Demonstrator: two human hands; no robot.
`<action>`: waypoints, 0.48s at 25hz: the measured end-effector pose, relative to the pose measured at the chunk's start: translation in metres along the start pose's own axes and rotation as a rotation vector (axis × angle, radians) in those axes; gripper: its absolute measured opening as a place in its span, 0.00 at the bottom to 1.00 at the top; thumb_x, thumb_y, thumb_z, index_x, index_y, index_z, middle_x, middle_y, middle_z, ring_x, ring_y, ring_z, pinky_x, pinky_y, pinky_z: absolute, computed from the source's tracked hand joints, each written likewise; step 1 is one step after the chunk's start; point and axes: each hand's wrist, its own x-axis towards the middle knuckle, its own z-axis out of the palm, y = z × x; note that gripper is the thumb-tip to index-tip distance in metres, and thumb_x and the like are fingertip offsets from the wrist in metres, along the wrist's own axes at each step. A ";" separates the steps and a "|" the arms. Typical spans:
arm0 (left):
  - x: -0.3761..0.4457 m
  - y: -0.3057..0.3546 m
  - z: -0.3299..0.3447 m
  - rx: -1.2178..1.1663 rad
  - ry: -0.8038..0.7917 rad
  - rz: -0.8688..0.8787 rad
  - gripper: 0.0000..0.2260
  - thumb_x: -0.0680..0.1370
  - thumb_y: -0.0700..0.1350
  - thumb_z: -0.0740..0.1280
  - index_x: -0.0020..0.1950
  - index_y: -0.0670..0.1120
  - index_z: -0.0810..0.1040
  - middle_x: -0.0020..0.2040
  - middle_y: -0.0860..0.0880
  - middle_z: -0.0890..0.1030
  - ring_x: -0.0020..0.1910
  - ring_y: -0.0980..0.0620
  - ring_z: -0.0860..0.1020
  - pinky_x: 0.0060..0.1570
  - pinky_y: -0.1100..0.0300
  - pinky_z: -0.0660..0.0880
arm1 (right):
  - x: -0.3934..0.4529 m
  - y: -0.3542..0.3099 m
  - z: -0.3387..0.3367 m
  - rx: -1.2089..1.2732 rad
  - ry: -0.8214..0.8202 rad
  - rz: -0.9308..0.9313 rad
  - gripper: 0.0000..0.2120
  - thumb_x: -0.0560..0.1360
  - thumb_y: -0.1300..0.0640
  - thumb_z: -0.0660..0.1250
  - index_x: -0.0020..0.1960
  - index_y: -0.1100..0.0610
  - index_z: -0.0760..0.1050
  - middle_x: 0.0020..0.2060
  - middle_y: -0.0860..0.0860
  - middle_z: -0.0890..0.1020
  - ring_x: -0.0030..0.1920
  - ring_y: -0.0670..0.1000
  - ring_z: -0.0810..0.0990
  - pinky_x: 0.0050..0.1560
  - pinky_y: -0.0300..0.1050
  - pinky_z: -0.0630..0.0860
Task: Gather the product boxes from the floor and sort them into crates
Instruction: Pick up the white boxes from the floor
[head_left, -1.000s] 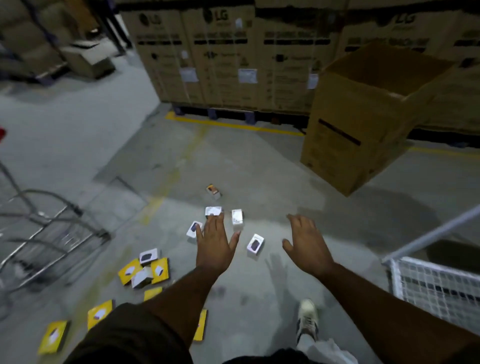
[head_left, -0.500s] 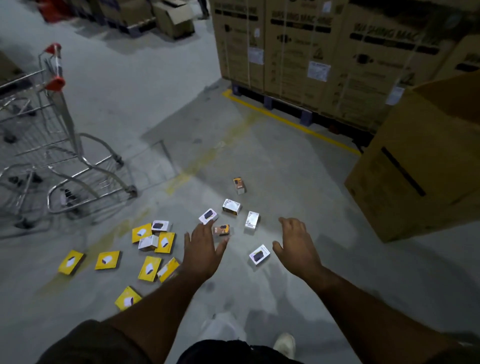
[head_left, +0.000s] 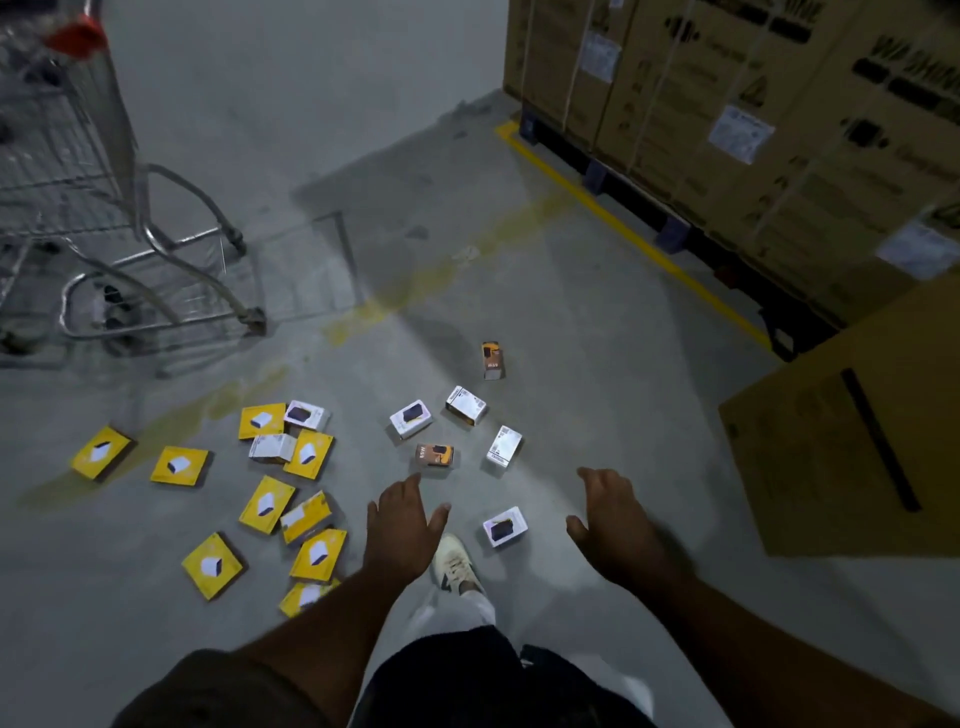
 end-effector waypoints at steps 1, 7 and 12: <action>0.011 0.002 0.001 -0.003 -0.015 -0.012 0.39 0.73 0.68 0.48 0.74 0.43 0.68 0.67 0.43 0.76 0.67 0.42 0.72 0.68 0.43 0.67 | 0.015 -0.001 -0.003 -0.012 -0.004 -0.001 0.30 0.74 0.50 0.66 0.74 0.58 0.62 0.67 0.55 0.69 0.68 0.57 0.67 0.65 0.50 0.69; 0.064 0.034 0.000 -0.121 -0.037 -0.108 0.30 0.79 0.60 0.59 0.75 0.42 0.66 0.69 0.42 0.74 0.68 0.42 0.71 0.69 0.46 0.66 | 0.107 -0.032 -0.010 -0.012 -0.082 -0.145 0.28 0.73 0.53 0.67 0.70 0.60 0.66 0.64 0.58 0.70 0.65 0.59 0.68 0.63 0.52 0.70; 0.106 0.062 0.038 -0.371 -0.083 -0.323 0.23 0.80 0.57 0.63 0.71 0.46 0.71 0.65 0.46 0.77 0.65 0.47 0.74 0.64 0.54 0.70 | 0.193 -0.030 0.025 -0.019 -0.180 -0.294 0.25 0.71 0.54 0.69 0.65 0.64 0.70 0.58 0.61 0.75 0.59 0.63 0.72 0.61 0.53 0.69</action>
